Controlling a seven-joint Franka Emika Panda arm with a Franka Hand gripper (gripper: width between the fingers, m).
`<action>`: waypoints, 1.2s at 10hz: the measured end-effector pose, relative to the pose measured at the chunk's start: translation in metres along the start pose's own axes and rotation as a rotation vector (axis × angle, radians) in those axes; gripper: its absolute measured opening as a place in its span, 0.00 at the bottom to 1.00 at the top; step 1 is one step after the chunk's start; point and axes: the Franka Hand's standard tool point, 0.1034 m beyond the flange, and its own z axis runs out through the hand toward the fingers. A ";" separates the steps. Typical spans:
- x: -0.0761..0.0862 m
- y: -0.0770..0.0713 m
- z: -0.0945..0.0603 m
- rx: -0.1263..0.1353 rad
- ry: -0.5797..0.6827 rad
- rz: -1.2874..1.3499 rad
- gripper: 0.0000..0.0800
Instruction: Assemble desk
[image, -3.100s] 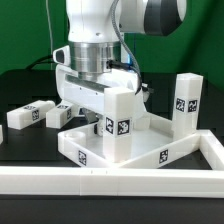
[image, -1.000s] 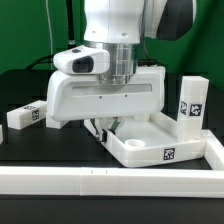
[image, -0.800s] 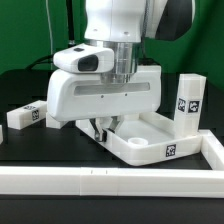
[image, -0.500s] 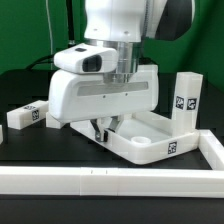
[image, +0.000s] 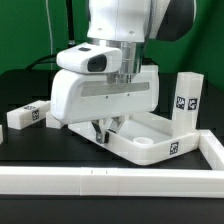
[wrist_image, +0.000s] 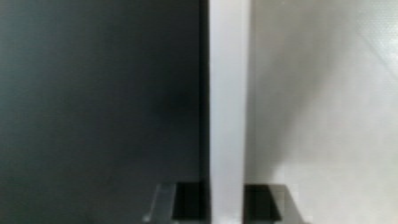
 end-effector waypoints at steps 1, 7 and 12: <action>0.000 0.001 0.000 -0.001 0.000 -0.043 0.08; 0.037 0.001 -0.005 -0.040 -0.001 -0.496 0.08; 0.041 0.002 -0.006 -0.045 -0.027 -0.734 0.08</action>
Offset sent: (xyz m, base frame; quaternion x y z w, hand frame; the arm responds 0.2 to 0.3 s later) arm 0.0257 0.0207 -0.0034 -0.0025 0.0166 -0.1844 0.9827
